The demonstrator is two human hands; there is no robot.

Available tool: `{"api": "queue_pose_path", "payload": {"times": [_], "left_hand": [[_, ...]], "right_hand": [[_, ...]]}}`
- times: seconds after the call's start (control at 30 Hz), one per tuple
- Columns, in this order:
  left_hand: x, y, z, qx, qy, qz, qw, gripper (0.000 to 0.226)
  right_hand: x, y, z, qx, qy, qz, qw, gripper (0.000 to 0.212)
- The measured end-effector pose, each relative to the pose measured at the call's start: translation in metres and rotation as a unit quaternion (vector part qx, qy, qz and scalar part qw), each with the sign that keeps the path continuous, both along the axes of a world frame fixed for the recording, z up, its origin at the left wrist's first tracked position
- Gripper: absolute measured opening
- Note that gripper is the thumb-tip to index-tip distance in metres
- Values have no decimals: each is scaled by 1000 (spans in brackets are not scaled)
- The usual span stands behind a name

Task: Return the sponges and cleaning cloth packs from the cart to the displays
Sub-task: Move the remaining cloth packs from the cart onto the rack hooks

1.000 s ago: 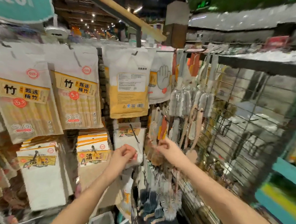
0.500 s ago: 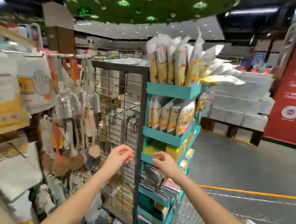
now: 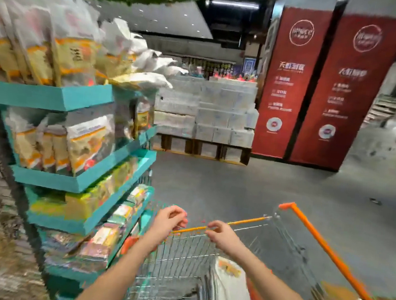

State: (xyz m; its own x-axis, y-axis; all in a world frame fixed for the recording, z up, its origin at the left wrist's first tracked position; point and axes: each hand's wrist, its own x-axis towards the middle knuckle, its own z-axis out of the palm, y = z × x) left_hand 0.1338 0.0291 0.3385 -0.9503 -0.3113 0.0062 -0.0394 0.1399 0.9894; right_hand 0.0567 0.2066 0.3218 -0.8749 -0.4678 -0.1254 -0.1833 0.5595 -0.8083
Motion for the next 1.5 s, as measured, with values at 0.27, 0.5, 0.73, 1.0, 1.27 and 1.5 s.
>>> {"api": "queue_pose_path", "payload": {"times": [0.27, 0.5, 0.73, 1.0, 1.27, 1.5], "left_hand": [[-90, 90, -74, 14, -76, -53, 996, 19], [-149, 121, -154, 20, -178, -89, 980, 10], [-221, 125, -241, -44, -226, -95, 968, 19], [-293, 119, -357, -453, -206, -239, 834, 42], [-304, 113, -405, -572, -239, -249, 744, 47], [-305, 125, -394, -271, -329, -64, 902, 34]], "right_hand": [[-71, 109, -76, 31, -70, -85, 993, 29], [-108, 153, -138, 48, -141, -113, 982, 32], [-166, 159, -196, 84, -203, -145, 965, 30], [-214, 154, -274, 99, -249, -147, 952, 17], [-223, 182, -306, 120, -273, -147, 943, 28], [-225, 182, -309, 131, -292, -130, 938, 28]]}}
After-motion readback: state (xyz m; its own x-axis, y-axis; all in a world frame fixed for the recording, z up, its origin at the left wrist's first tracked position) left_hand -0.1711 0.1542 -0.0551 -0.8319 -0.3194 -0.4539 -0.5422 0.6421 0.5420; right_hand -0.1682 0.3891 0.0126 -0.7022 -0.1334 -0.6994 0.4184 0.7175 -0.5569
